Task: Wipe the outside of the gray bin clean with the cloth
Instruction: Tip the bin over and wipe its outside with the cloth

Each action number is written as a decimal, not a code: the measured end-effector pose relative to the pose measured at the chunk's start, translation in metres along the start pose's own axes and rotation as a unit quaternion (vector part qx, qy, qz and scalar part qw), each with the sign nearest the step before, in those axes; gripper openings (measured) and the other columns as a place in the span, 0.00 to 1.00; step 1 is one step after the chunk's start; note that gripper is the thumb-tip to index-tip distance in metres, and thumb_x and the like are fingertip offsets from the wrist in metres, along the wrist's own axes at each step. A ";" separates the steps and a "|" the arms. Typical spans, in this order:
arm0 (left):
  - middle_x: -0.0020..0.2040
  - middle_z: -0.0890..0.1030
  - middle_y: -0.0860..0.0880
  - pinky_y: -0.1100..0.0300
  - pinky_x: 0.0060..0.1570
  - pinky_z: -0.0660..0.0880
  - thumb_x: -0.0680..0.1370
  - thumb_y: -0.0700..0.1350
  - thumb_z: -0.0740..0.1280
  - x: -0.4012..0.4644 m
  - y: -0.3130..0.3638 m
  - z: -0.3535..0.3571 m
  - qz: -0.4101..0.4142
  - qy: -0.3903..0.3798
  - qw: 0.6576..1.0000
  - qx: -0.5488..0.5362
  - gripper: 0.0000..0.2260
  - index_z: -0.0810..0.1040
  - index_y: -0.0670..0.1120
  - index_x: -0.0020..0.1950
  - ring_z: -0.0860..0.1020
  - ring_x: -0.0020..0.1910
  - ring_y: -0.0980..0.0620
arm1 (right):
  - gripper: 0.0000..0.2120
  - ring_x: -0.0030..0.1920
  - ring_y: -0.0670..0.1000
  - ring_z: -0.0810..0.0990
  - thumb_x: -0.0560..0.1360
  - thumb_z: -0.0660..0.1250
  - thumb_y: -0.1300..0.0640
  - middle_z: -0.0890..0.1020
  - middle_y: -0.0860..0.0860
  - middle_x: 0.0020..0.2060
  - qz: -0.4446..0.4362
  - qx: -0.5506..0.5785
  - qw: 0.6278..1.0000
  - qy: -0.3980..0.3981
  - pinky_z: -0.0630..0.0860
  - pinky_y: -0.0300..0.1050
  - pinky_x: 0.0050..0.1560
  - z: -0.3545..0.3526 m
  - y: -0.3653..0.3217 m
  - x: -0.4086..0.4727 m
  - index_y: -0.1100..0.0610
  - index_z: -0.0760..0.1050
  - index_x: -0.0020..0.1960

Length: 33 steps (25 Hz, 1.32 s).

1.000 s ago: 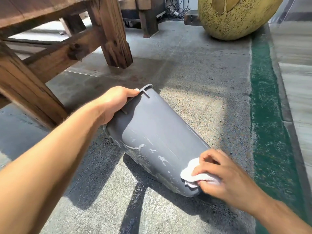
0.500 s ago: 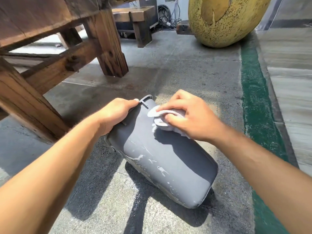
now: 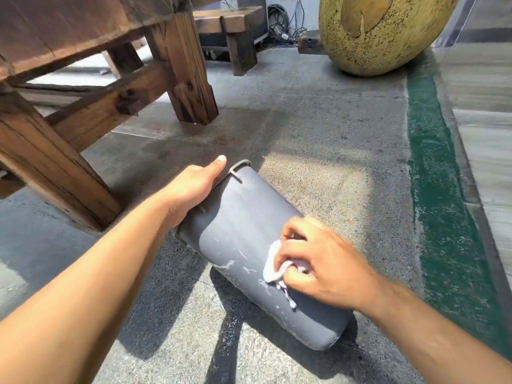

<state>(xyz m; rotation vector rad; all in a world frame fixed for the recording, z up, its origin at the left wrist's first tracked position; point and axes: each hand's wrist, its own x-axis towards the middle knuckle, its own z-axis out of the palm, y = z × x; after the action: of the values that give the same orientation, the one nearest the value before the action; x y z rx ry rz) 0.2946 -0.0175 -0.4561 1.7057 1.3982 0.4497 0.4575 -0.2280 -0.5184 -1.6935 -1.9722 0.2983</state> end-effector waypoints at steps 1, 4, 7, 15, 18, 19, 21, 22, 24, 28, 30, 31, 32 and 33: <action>0.36 0.88 0.48 0.55 0.47 0.77 0.76 0.69 0.61 -0.001 -0.001 -0.002 -0.001 0.006 1.000 0.010 0.30 0.85 0.44 0.40 0.85 0.42 0.47 | 0.05 0.46 0.48 0.72 0.70 0.67 0.48 0.73 0.45 0.45 0.001 -0.015 1.000 -0.011 0.70 0.46 0.45 0.001 -0.002 -0.024 0.46 0.81 0.42; 0.35 0.87 0.49 0.59 0.39 0.74 0.77 0.69 0.60 -0.001 -0.001 -0.006 0.004 -0.006 0.999 0.040 0.32 0.86 0.42 0.40 0.85 0.38 0.49 | 0.04 0.40 0.47 0.71 0.64 0.68 0.56 0.73 0.43 0.41 0.000 -0.032 0.999 -0.029 0.68 0.45 0.37 0.009 0.006 -0.084 0.49 0.74 0.34; 0.34 0.87 0.47 0.59 0.38 0.73 0.77 0.67 0.62 -0.002 0.001 -0.005 0.006 -0.045 0.998 0.031 0.30 0.83 0.41 0.38 0.83 0.32 0.49 | 0.07 0.38 0.44 0.77 0.63 0.67 0.60 0.76 0.44 0.39 0.103 0.107 0.988 0.038 0.72 0.42 0.36 0.000 0.020 -0.102 0.49 0.77 0.31; 0.25 0.74 0.48 0.62 0.24 0.64 0.78 0.54 0.63 -0.006 -0.001 0.002 -0.022 -0.038 0.998 -0.039 0.16 0.75 0.46 0.35 0.69 0.19 0.53 | 0.09 0.45 0.42 0.80 0.68 0.67 0.58 0.80 0.45 0.43 0.212 0.227 0.925 0.218 0.71 0.30 0.44 -0.024 0.013 0.004 0.49 0.85 0.39; 0.27 0.75 0.47 0.64 0.22 0.64 0.79 0.51 0.65 -0.003 -0.007 -0.004 -0.079 -0.039 0.987 -0.134 0.12 0.78 0.46 0.39 0.69 0.20 0.53 | 0.09 0.47 0.40 0.77 0.70 0.66 0.53 0.76 0.40 0.45 0.192 0.175 0.958 0.118 0.68 0.32 0.46 0.008 0.001 0.004 0.45 0.84 0.46; 0.26 0.74 0.48 0.65 0.22 0.64 0.79 0.50 0.65 -0.003 -0.007 -0.007 -0.092 -0.057 0.983 -0.150 0.12 0.77 0.46 0.39 0.69 0.19 0.53 | 0.10 0.47 0.40 0.77 0.70 0.65 0.51 0.75 0.40 0.45 0.187 0.163 0.963 0.108 0.69 0.35 0.47 0.015 0.001 0.001 0.44 0.83 0.49; 0.30 0.77 0.46 0.64 0.26 0.70 0.79 0.56 0.63 -0.003 -0.005 -0.011 -0.124 -0.106 0.969 -0.184 0.16 0.79 0.45 0.42 0.74 0.24 0.51 | 0.11 0.46 0.41 0.76 0.72 0.64 0.45 0.73 0.40 0.45 0.180 0.124 0.970 0.107 0.73 0.42 0.48 0.020 0.000 -0.003 0.42 0.80 0.52; 0.33 0.81 0.43 0.60 0.31 0.75 0.79 0.60 0.62 -0.002 -0.003 -0.011 -0.141 -0.130 0.963 -0.192 0.21 0.81 0.42 0.43 0.78 0.28 0.47 | 0.11 0.47 0.42 0.76 0.72 0.64 0.42 0.72 0.40 0.46 0.177 0.100 0.973 0.105 0.75 0.46 0.50 0.020 -0.002 -0.007 0.41 0.79 0.53; 0.34 0.83 0.38 0.56 0.33 0.80 0.78 0.64 0.60 -0.002 0.003 -0.009 -0.170 -0.155 0.957 -0.178 0.31 0.82 0.36 0.39 0.81 0.29 0.41 | 0.15 0.49 0.42 0.75 0.72 0.65 0.34 0.71 0.39 0.46 0.162 0.058 0.980 0.096 0.76 0.50 0.52 0.017 -0.007 -0.018 0.39 0.76 0.54; 0.27 0.80 0.42 0.57 0.33 0.78 0.79 0.57 0.62 -0.006 0.008 0.001 -0.199 -0.200 0.948 -0.147 0.24 0.77 0.39 0.34 0.79 0.23 0.43 | 0.19 0.50 0.43 0.74 0.70 0.65 0.30 0.71 0.38 0.48 0.149 0.010 0.984 0.094 0.76 0.50 0.52 0.016 -0.014 -0.031 0.39 0.73 0.55; 0.27 0.80 0.42 0.57 0.32 0.78 0.79 0.52 0.61 -0.007 0.011 0.000 -0.207 -0.198 0.948 -0.141 0.20 0.76 0.39 0.35 0.79 0.23 0.43 | 0.18 0.49 0.44 0.77 0.72 0.63 0.31 0.73 0.39 0.49 0.173 0.020 0.977 0.120 0.77 0.51 0.53 0.016 -0.012 -0.027 0.39 0.72 0.56; 0.28 0.81 0.41 0.58 0.31 0.79 0.79 0.50 0.61 -0.009 0.012 -0.003 -0.212 -0.194 0.946 -0.146 0.19 0.76 0.38 0.36 0.79 0.23 0.43 | 0.18 0.49 0.45 0.78 0.72 0.63 0.32 0.75 0.40 0.49 0.188 0.030 0.972 0.135 0.77 0.52 0.53 0.016 -0.011 -0.024 0.40 0.72 0.56; 0.29 0.81 0.40 0.57 0.30 0.80 0.79 0.49 0.61 -0.014 0.013 -0.005 -0.216 -0.196 0.943 -0.160 0.18 0.77 0.38 0.38 0.80 0.24 0.42 | 0.17 0.48 0.47 0.79 0.72 0.64 0.34 0.76 0.41 0.48 0.205 0.041 0.966 0.154 0.78 0.52 0.53 0.016 -0.009 -0.020 0.40 0.73 0.56; 0.32 0.83 0.39 0.55 0.31 0.82 0.79 0.49 0.61 -0.020 0.016 -0.008 -0.220 -0.196 0.939 -0.179 0.17 0.78 0.37 0.40 0.82 0.26 0.42 | 0.15 0.47 0.49 0.80 0.72 0.66 0.37 0.77 0.42 0.47 0.221 0.053 0.957 0.178 0.78 0.53 0.52 0.015 -0.006 -0.014 0.41 0.75 0.56</action>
<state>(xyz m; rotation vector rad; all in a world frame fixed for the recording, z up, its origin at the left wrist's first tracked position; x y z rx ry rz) 0.2923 -0.0328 -0.4341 1.0721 1.2592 0.0926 0.4454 -0.2408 -0.5316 -1.9478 -1.2890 0.2289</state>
